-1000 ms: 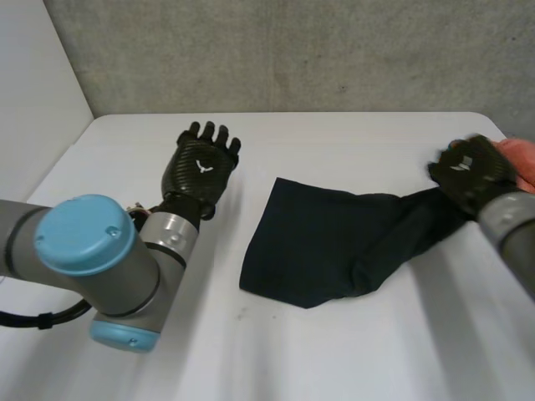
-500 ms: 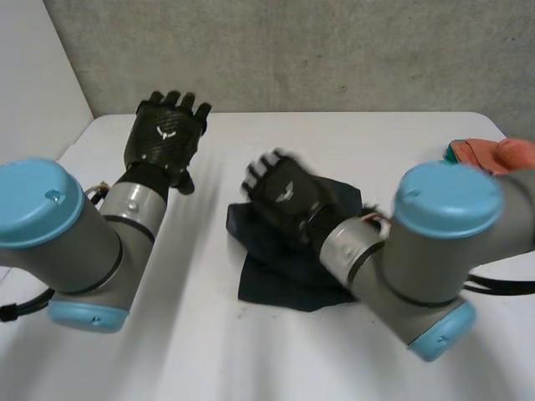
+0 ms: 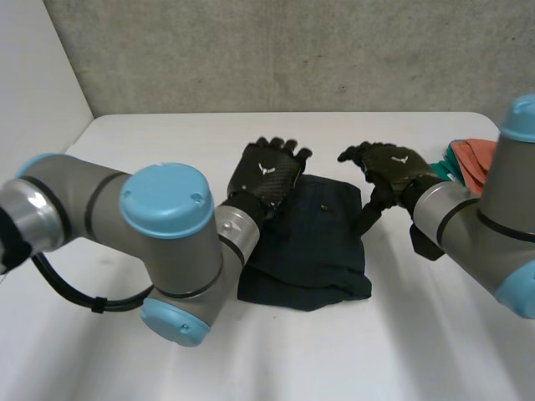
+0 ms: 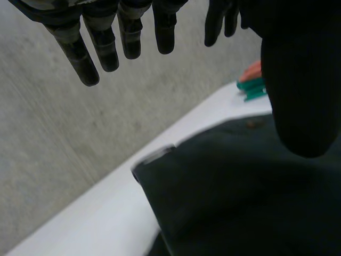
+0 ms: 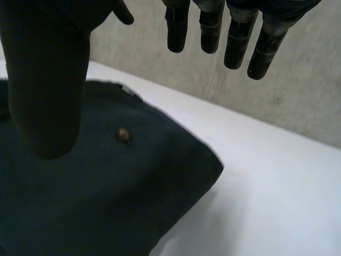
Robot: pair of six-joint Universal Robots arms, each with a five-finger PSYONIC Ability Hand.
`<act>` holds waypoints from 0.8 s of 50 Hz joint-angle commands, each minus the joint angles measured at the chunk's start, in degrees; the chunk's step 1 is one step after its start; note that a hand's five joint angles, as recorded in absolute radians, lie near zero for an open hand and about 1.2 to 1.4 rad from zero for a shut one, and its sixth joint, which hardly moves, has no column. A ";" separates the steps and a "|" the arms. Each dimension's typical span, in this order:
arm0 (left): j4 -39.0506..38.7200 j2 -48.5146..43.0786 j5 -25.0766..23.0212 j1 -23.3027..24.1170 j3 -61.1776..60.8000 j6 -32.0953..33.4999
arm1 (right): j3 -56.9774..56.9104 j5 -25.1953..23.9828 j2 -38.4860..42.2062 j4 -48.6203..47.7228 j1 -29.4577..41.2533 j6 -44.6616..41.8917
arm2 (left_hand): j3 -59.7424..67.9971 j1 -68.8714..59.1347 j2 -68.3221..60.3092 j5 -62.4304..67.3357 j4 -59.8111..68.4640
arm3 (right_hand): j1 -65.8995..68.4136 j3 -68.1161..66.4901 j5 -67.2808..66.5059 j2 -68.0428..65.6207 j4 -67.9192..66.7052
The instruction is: Fold the laundry.
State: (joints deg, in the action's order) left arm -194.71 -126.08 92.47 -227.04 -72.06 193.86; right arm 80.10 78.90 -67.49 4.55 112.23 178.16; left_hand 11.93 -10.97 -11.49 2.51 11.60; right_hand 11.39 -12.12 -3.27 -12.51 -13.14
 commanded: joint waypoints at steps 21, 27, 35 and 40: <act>6.27 -2.77 13.61 0.54 -5.90 9.34 | -11.02 3.02 16.95 3.36 2.47 -7.90 | -1.93 0.97 1.49 -2.51 -1.60 | -1.39 2.12 3.27 2.51 3.14; 5.66 -0.13 14.23 -0.07 -3.71 9.43 | -10.32 3.28 17.39 3.36 2.47 -11.07 | -1.93 0.97 1.49 -2.51 -1.60 | -1.39 2.12 3.27 2.51 3.14; 3.72 -0.12 9.41 -0.33 1.56 8.99 | -7.77 3.11 15.55 3.01 2.47 -10.99 | -1.93 0.97 1.49 -2.51 -1.60 | -1.39 2.12 3.27 2.51 3.14; 3.90 -2.84 2.37 -0.42 2.36 9.08 | -7.24 3.19 13.88 2.92 2.65 -10.46 | -1.89 0.92 1.45 -2.46 -1.56 | -1.39 2.12 3.27 2.51 3.14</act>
State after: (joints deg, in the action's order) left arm -190.39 -125.98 103.10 -227.25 -71.60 202.93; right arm 71.83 82.08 -51.53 7.63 114.75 166.95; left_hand 11.93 -10.97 -11.49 2.51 11.60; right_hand 10.54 -12.12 -3.27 -11.96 -13.14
